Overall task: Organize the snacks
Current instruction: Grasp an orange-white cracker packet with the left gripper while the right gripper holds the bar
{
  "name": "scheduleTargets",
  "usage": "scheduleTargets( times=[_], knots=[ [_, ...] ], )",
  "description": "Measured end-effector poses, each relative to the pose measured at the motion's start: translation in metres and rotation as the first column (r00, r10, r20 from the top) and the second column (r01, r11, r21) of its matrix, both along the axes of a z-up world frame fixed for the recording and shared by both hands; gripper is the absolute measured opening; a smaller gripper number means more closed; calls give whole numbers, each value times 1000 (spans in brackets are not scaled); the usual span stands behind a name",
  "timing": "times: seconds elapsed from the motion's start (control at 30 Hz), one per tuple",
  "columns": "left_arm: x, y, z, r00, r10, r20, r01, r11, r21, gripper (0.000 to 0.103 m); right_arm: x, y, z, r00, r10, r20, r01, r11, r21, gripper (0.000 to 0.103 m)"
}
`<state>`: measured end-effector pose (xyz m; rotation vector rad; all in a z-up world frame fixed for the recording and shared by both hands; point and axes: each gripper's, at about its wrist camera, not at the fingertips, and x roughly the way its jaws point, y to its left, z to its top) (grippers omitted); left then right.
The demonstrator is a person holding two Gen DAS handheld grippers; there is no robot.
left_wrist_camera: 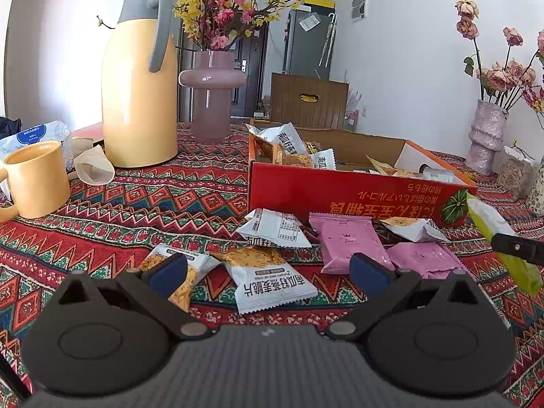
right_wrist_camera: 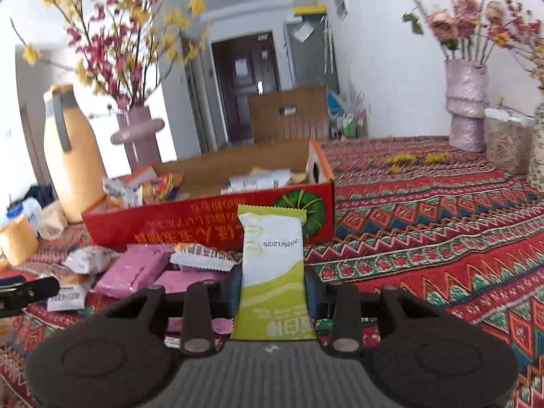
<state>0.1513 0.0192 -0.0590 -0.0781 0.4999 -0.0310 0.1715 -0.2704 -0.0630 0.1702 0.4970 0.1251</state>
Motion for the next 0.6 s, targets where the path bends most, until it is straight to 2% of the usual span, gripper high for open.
scheduleTargets(
  times=[0.4,0.6],
  knots=[
    [-6,3,6,999,39,14,-39,999,13,103,-6,-3,-12,999,-35,36,34,999,39,36],
    [-14,28,20,995,102,20,-102,994,30,103,-9,-2,-12,998,-28,49,27,999,37,36]
  ],
)
